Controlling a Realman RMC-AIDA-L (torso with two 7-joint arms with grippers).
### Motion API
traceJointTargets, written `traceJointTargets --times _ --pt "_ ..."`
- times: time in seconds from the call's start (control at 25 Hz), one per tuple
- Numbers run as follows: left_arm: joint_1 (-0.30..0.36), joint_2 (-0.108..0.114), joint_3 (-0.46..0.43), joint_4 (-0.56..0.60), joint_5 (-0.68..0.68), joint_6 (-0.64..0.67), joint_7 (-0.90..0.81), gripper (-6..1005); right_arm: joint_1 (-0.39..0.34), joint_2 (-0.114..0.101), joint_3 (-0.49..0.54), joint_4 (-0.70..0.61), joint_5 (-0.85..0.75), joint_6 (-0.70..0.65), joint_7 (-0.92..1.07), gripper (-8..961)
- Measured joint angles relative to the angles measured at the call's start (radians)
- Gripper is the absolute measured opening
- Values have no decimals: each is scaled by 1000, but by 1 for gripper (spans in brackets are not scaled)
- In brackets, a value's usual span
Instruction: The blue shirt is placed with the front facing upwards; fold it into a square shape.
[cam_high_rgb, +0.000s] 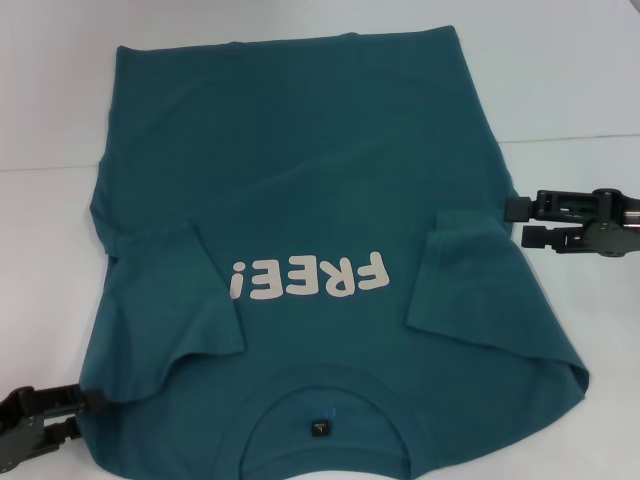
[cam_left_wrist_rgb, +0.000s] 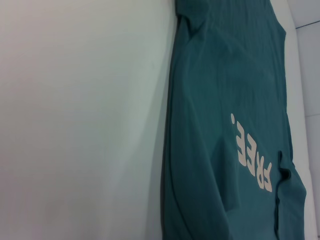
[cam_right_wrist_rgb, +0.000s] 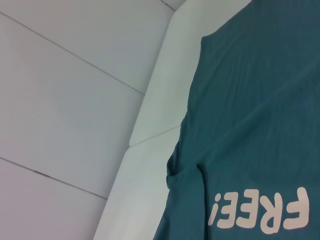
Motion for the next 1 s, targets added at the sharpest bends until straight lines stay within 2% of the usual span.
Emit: traceJointTargets --times 0.04,0.28,0.48,0.8,1.0 --pt "0 0 -1 -1 0 1 1 637 0 0 2 0 0 -2 -2 931" --pt "3 1 -2 -2 3 -3 2 401 0 0 10 4 0 -9 -9 931" --pt "5 2 -17 -18 -8 -10 14 260 0 0 10 7 0 -9 -14 931" --pt "-28 31 -119 -137 -35 30 99 40 0 -2 6 11 -6 -26 -23 929" --pt "-27 38 -143 -143 -71 67 113 40 -7 -6 6 5 -6 -42 -28 928"
